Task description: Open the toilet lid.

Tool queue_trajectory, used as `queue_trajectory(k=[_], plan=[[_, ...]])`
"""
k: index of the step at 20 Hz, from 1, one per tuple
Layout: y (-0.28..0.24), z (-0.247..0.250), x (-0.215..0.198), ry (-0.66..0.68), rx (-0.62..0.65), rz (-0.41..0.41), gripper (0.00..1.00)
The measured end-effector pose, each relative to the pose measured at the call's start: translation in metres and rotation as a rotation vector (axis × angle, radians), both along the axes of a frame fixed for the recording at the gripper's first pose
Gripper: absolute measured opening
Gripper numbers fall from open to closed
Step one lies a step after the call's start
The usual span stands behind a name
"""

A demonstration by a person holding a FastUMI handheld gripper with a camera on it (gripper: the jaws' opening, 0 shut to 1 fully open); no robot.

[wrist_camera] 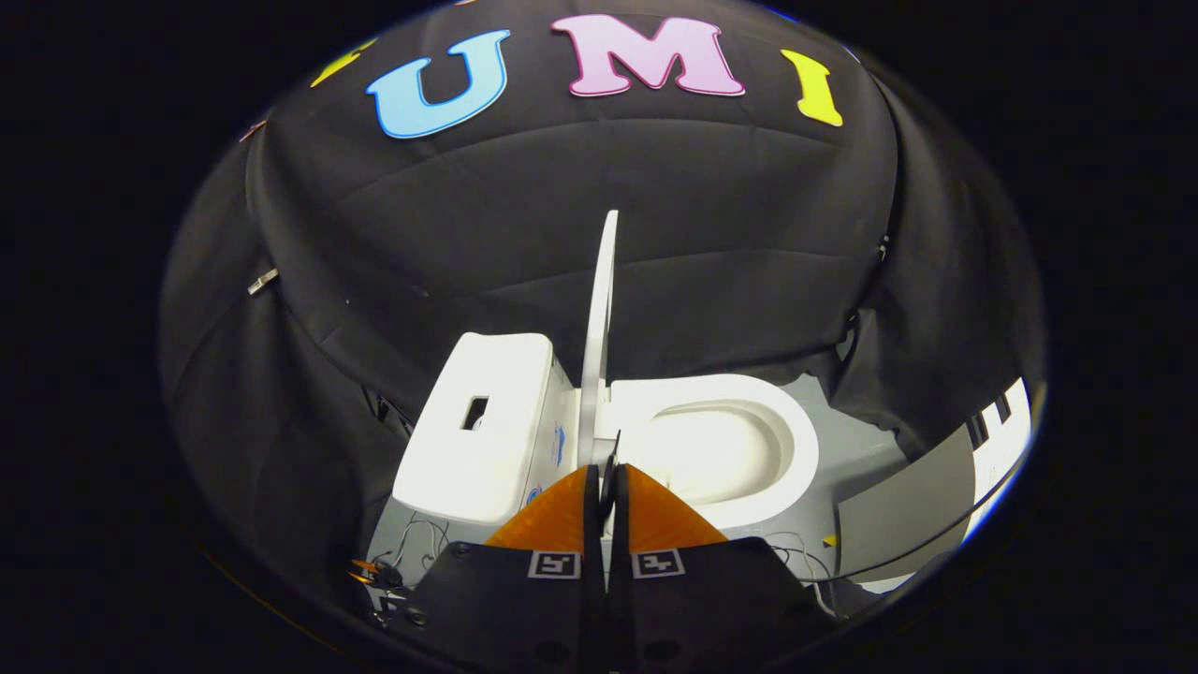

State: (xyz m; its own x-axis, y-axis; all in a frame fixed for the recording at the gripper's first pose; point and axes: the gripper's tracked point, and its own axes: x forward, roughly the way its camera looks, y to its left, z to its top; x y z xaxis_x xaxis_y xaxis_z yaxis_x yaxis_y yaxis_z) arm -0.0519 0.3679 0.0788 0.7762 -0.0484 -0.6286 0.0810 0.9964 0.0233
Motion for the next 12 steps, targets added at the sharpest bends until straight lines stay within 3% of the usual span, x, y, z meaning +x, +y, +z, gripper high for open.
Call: queue_trajectory(k=[12], plan=[[0.05, -0.003, 0.003, 0.004, -0.108, -0.014, 0.06]])
